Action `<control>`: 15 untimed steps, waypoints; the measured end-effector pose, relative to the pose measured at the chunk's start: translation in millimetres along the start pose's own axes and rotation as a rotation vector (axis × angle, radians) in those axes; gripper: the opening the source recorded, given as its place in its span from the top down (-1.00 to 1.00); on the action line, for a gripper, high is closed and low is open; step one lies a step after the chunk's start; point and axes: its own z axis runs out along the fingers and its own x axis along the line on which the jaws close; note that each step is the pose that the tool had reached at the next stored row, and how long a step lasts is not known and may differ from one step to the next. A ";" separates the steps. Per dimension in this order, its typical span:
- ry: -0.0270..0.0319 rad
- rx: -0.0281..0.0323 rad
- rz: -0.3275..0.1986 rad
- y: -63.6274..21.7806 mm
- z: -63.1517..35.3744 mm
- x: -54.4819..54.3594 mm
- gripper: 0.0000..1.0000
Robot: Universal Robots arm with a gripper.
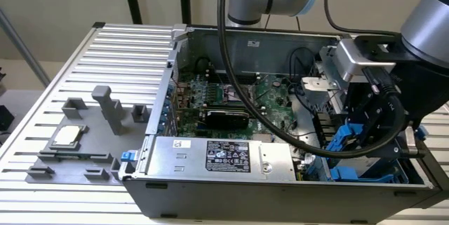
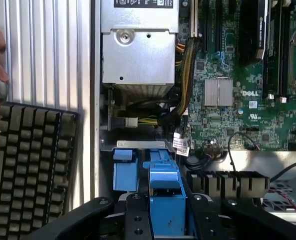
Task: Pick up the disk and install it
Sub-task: 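Insert the disk into the insertion slot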
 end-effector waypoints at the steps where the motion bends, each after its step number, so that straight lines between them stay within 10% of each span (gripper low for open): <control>1: -0.0001 0.0000 0.000 0.0 1.9 0.0 1.00; 6: -0.0003 0.0000 0.000 -0.3 10.6 0.0 1.00; 7: 0.0000 0.0001 0.000 -0.3 11.5 0.0 -1.00; 15: 0.0001 0.0001 0.000 -0.3 12.6 0.0 -1.00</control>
